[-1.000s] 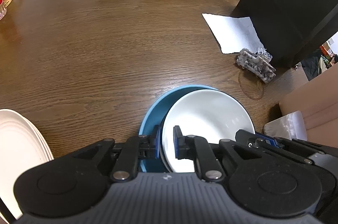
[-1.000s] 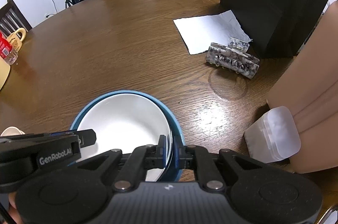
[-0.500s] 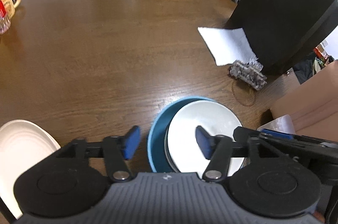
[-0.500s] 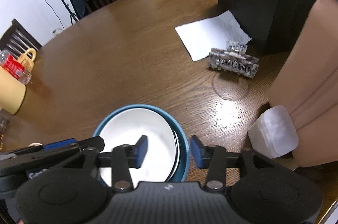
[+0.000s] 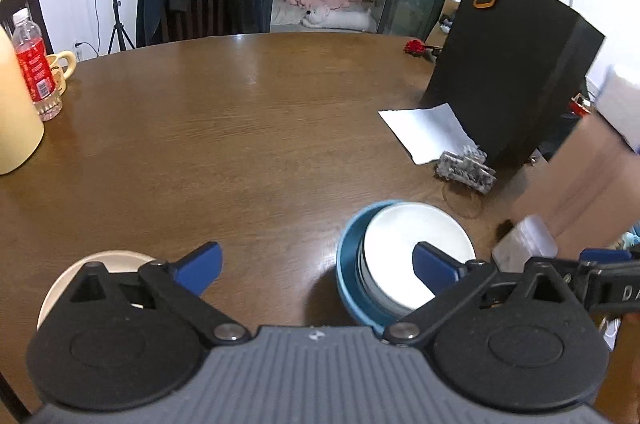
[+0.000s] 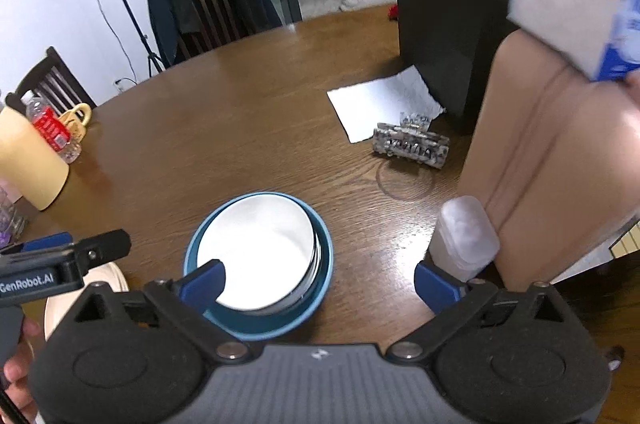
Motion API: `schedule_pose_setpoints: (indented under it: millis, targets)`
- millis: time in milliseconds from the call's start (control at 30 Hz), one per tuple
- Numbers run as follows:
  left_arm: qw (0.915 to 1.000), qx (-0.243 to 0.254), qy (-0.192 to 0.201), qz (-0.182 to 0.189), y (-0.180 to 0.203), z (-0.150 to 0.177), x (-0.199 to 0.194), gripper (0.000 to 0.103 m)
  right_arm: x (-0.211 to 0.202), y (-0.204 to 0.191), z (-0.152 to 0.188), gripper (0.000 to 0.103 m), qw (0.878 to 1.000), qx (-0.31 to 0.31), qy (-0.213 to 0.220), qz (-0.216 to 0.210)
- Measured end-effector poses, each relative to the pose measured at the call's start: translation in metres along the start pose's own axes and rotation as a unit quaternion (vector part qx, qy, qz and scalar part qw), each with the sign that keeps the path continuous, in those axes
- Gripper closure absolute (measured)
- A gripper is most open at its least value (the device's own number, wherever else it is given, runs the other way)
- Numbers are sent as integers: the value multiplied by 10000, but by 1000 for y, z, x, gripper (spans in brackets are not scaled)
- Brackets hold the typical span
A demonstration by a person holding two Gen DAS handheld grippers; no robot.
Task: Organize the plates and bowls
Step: 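Withdraw both grippers up and back from the nested bowls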
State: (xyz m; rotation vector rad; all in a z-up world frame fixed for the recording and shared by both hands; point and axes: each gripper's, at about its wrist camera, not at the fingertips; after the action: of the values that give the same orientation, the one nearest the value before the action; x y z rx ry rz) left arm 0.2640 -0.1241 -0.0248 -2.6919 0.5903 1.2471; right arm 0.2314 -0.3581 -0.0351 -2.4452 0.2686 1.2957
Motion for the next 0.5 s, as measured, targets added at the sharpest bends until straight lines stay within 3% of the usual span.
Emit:
schedule_pose_setpoints:
  millis: [233, 500]
  targets:
    - [9999, 17, 121, 15, 14, 40, -30, 0, -27, 6, 42, 0, 9997, -62, 219, -25]
    - [9999, -61, -98, 11, 18, 70, -48, 0, -48, 10, 87, 0, 9999, 66, 88, -87]
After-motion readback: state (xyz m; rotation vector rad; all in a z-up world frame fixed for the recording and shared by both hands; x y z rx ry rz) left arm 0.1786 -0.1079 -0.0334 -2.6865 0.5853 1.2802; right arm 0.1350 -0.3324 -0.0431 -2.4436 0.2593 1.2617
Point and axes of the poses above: each gripper's, at about its wrist camera, not at the fingertips, and x roughly the way its jaws point, y to its right, z to its underside, and after that the axes turned 9 degrees about x, right-handed
